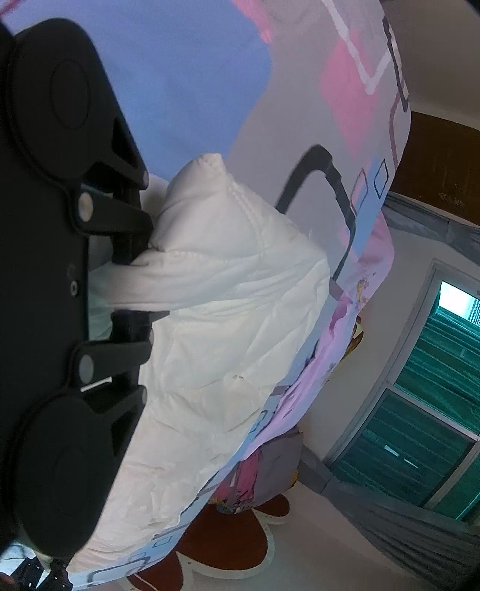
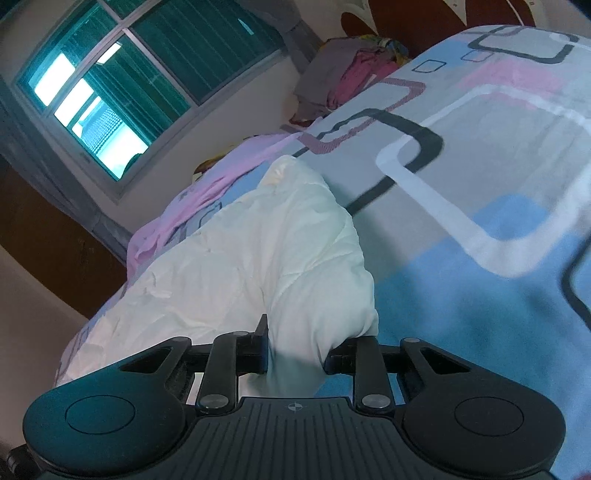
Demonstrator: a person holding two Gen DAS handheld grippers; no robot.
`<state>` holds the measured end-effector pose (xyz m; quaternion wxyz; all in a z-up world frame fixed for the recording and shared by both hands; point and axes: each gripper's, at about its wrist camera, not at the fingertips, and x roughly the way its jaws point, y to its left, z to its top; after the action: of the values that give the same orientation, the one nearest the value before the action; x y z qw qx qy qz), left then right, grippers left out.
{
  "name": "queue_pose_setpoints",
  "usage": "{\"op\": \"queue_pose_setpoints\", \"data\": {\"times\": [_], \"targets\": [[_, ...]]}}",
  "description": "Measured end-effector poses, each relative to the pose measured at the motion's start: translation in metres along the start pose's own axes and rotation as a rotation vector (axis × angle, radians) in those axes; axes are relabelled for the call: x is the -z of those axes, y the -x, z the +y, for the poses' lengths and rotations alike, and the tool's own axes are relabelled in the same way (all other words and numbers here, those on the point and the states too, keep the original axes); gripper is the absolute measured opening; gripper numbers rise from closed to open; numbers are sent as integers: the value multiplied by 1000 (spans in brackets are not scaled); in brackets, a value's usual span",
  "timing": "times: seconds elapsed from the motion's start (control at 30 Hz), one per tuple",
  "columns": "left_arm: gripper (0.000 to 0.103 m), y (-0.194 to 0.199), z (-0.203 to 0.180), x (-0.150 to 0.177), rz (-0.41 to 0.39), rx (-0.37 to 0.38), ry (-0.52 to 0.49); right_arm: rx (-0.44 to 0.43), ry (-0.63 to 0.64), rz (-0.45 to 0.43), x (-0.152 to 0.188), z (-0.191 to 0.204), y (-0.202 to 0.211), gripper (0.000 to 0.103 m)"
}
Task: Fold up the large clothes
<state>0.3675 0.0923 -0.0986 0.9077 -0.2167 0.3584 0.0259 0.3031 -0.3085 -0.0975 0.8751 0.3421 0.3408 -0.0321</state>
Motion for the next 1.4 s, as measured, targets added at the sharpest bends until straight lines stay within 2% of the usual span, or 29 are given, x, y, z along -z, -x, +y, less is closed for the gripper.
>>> {"op": "queue_pose_setpoints", "data": {"times": [0.47,0.77,0.8,0.83,0.87,0.9,0.93,0.97,1.0,1.07,1.1,1.13,1.17,1.2,1.23,1.27,1.3,1.4], "targets": [[18,83,18,67,3,3,-22,6,13,10,57,-29,84,25],[19,110,30,97,18,3,-40,13,23,40,83,-45,119,25],[23,108,31,99,23,3,-38,20,16,47,84,-49,115,26],[31,104,32,100,27,-3,-39,19,9,51,86,-53,112,28],[34,101,34,101,31,-14,-32,23,3,58,87,-58,108,39],[44,99,37,101,34,-14,-12,48,4,79,88,-61,103,60],[70,99,40,101,39,-28,10,86,9,83,87,-63,103,70],[81,101,43,101,35,-54,33,107,30,54,86,-65,109,76],[87,107,47,101,5,-60,55,112,44,22,84,-67,117,76],[83,119,57,100,-26,-12,86,125,44,-31,79,-73,134,76],[79,122,62,100,-21,3,106,133,46,-69,76,-74,143,75],[76,123,66,100,-14,15,123,128,51,-101,74,-72,150,69],[76,123,70,100,-8,20,139,121,60,-125,70,-68,155,51],[75,121,72,99,2,19,155,125,75,-137,66,-63,157,39],[73,120,73,100,9,23,167,122,94,-140,64,-57,156,34],[72,117,73,101,17,31,181,101,118,-128,62,-49,153,16],[70,113,73,100,25,32,188,80,144,-108,61,-40,149,9],[65,100,74,95,29,29,200,24,226,-69,62,-6,133,9]]}}
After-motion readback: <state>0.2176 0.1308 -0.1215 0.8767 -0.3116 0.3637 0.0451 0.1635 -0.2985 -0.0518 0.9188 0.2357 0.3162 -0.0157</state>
